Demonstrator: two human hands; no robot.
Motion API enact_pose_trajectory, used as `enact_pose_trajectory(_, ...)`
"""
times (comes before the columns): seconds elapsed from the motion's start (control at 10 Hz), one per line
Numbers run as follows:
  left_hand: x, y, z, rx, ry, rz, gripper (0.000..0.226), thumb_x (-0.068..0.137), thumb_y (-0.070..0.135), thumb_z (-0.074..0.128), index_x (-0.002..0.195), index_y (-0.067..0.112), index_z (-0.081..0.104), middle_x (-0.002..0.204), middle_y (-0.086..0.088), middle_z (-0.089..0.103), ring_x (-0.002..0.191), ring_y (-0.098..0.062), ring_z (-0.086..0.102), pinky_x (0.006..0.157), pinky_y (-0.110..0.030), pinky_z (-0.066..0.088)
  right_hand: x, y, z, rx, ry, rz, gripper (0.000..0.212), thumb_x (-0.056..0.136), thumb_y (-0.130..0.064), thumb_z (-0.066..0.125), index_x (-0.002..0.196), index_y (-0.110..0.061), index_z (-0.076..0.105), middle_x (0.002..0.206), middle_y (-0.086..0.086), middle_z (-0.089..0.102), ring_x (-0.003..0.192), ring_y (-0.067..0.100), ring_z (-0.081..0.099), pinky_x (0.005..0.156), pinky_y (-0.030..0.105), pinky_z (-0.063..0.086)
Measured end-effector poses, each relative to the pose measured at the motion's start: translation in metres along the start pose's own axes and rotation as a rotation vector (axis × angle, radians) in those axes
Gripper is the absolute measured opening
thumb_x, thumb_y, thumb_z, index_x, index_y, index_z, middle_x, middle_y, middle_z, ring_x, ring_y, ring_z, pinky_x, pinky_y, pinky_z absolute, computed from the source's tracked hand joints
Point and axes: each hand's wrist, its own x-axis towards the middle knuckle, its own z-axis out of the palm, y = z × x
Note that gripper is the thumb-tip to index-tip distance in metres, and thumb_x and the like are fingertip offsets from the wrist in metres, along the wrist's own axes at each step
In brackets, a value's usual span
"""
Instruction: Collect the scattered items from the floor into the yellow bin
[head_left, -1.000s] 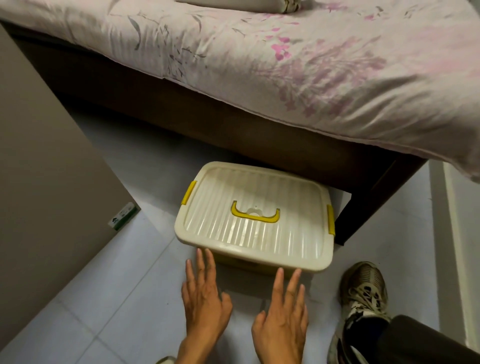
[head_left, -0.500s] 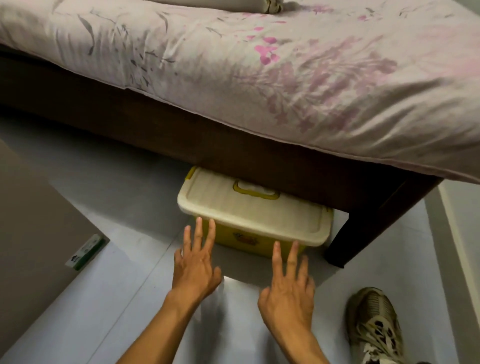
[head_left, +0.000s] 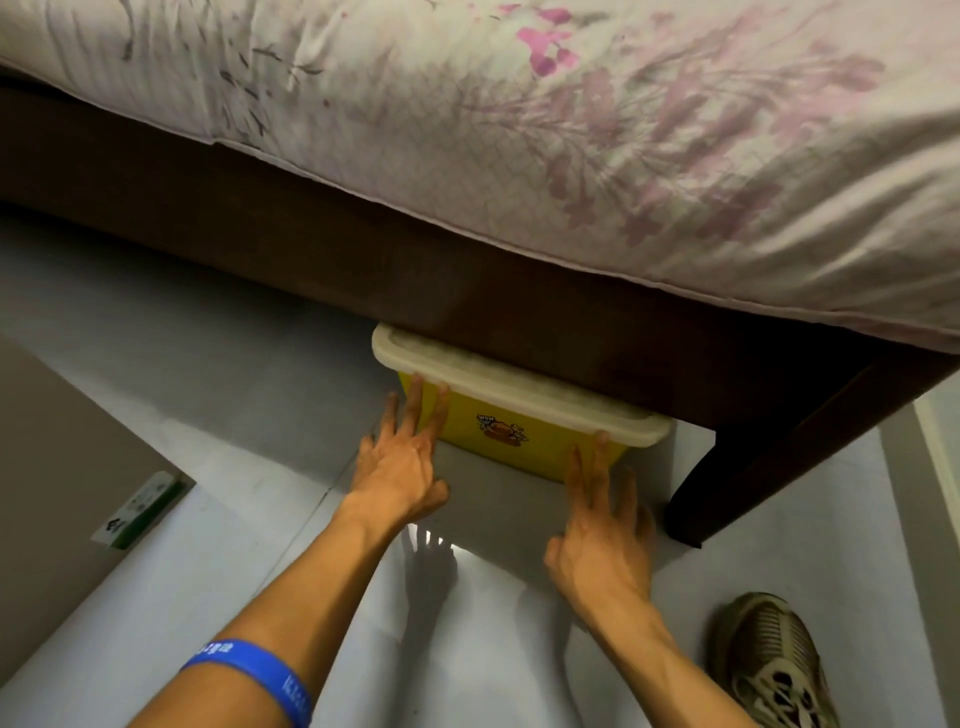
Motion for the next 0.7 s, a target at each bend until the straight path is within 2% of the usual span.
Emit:
enact_pose_trajectory(0.1, 0.01, 0.005, -0.004, -0.02, 0.001, -0.001, 0.112, 0.085, 0.029, 0.062, 0.145, 0.037, -0.032, 0.151, 0.004, -0.043, 0.148, -0.033, -0.014, 0.111, -0.057, 0.031, 0.01, 0.012, -0.009, -0.031, -0.031, -0.025, 0.105, 0.091, -0.025, 0.054, 0.137, -0.033, -0.04, 0.142, -0.008, -0.055, 0.148, 0.038, -0.01, 0.118, 0.059, 0.012)
enact_pose_trajectory(0.4, 0.032, 0.016, -0.015, -0.046, -0.035, -0.016, 0.108, 0.084, 0.029, 0.061, 0.149, 0.036, -0.024, 0.155, 0.002, -0.038, 0.148, -0.031, -0.018, 0.113, -0.061, 0.019, 0.035, 0.014, -0.025, -0.068, -0.049, -0.013, 0.099, 0.094, -0.028, 0.052, 0.146, -0.034, -0.031, 0.133, -0.01, -0.062, 0.147, 0.034, -0.021, 0.12, 0.056, 0.006)
enact_pose_trajectory(0.6, 0.036, 0.013, -0.02, -0.037, -0.05, -0.029, 0.106, 0.086, 0.03, 0.06, 0.149, 0.036, -0.025, 0.155, 0.002, -0.037, 0.147, -0.031, -0.02, 0.115, -0.063, 0.014, 0.035, 0.016, -0.028, -0.114, -0.046, -0.042, 0.095, 0.095, -0.028, 0.051, 0.149, -0.033, -0.028, 0.14, -0.009, -0.056, 0.148, 0.035, -0.018, 0.12, 0.055, 0.007)
enact_pose_trajectory(0.7, 0.037, 0.017, -0.022, -0.054, -0.027, -0.052, 0.101, 0.086, 0.031, 0.059, 0.153, 0.031, -0.018, 0.159, 0.002, -0.029, 0.148, -0.032, -0.016, 0.115, -0.061, 0.016, 0.029, 0.012, -0.031, -0.089, -0.104, -0.083, 0.091, 0.096, -0.026, 0.05, 0.151, -0.033, -0.022, 0.15, -0.007, -0.044, 0.149, 0.033, -0.015, 0.121, 0.054, 0.01)
